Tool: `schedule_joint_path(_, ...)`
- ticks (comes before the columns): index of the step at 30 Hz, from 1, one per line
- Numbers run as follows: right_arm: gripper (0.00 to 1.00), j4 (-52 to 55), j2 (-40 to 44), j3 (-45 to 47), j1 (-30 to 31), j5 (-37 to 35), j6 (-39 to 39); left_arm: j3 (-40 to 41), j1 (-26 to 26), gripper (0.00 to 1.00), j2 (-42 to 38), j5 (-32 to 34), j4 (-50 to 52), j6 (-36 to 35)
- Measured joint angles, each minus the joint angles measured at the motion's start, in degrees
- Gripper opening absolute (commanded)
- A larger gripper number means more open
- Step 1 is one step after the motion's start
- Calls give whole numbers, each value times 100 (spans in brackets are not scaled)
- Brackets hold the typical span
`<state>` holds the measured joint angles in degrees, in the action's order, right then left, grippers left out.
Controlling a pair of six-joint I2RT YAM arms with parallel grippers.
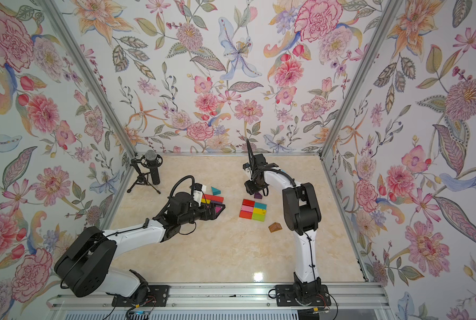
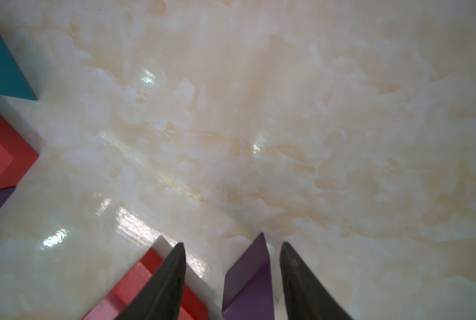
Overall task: Assemble a piece of candy with building blocks
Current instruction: Assemble the building block at the center of the board.
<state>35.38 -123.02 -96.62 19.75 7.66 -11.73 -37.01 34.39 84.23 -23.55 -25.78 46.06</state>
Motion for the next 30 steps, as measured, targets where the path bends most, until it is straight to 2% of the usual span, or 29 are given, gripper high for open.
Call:
schedule_joint_path(3, 51, 87, -17, -234, -122, 114, 201, 0, 0, 98, 0, 0, 0, 0)
schedule_joint_path(10, 52, 190, -103, -459, -415, 236, 538, 0, 0, 99, 0, 0, 0, 0)
schedule_joint_path(14, 49, 330, -280, -516, -369, 415, 599, 0, 0, 98, 0, 0, 0, 0)
schedule_joint_path(19, 38, 450, -562, -581, -275, 590, 658, 0, 0, 98, 0, 2, 0, 0)
schedule_joint_path(30, 37, 597, -601, -625, -170, 695, 688, 0, 0, 98, 0, 2, 0, 0)
